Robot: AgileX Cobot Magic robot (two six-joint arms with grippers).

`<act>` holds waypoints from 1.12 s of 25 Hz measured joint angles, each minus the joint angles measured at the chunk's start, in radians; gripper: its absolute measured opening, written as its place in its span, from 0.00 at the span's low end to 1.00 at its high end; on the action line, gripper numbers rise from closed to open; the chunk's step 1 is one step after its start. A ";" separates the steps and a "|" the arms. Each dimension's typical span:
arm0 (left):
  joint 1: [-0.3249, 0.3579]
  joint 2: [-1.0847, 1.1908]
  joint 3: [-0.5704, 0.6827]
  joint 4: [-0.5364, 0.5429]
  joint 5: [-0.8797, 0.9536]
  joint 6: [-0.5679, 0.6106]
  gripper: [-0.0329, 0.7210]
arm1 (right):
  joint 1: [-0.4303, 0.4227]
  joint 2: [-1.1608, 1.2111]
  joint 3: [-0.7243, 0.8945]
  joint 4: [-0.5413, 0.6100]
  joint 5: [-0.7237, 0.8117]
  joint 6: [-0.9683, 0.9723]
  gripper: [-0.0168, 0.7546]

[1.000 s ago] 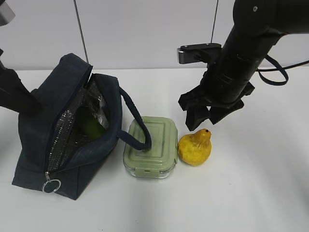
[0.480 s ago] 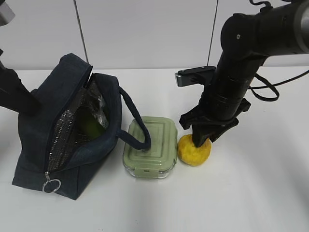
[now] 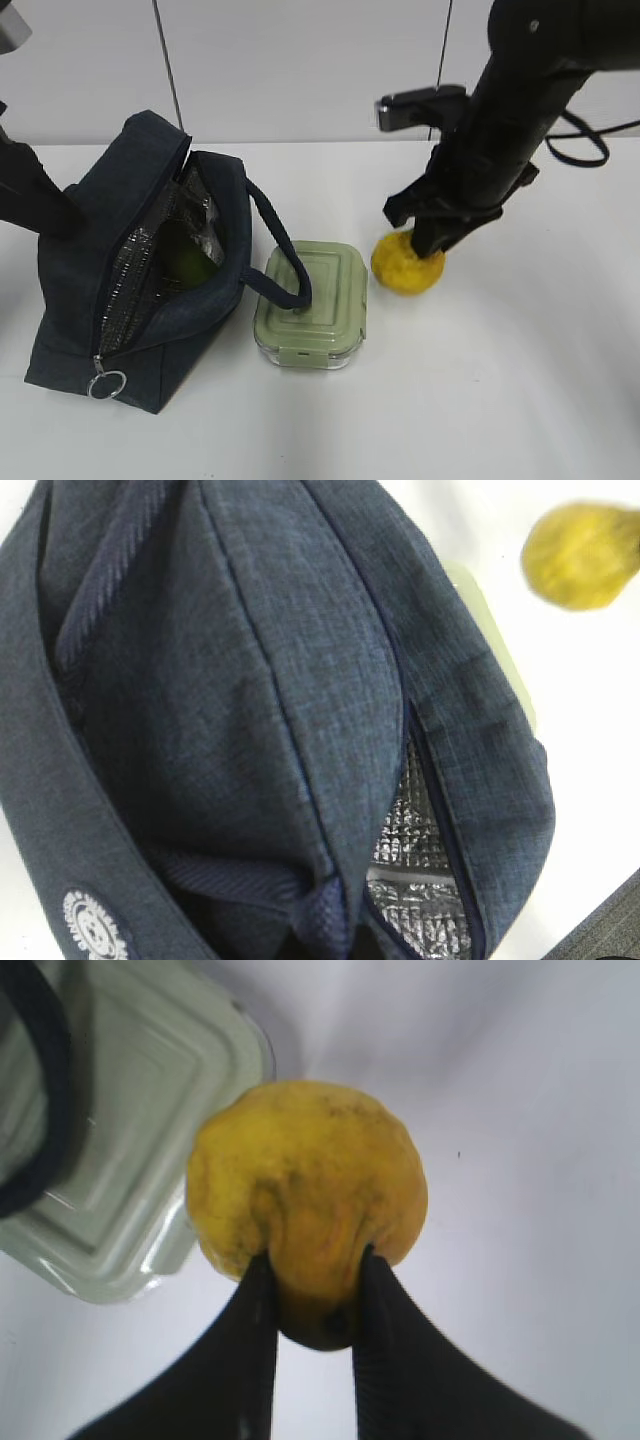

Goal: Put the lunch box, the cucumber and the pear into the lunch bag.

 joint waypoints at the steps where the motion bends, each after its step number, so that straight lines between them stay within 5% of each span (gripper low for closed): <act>1: 0.000 0.000 0.000 0.000 0.000 0.000 0.05 | 0.000 -0.046 0.000 0.009 -0.017 0.000 0.21; 4: 0.000 0.000 0.000 0.000 0.000 0.000 0.05 | 0.000 -0.139 0.000 0.088 -0.071 -0.055 0.20; 9: 0.000 -0.001 0.000 0.000 0.000 0.000 0.05 | 0.024 -0.216 -0.014 0.486 -0.100 -0.387 0.20; 11: 0.000 -0.001 0.000 0.000 0.000 0.000 0.05 | 0.064 -0.214 -0.013 0.547 -0.106 -0.444 0.20; 19: 0.000 -0.001 0.000 0.000 0.000 0.000 0.05 | 0.236 -0.085 -0.076 0.571 -0.157 -0.489 0.20; 28: 0.000 -0.001 0.000 0.000 0.000 0.000 0.05 | 0.240 0.047 -0.088 0.494 -0.187 -0.458 0.20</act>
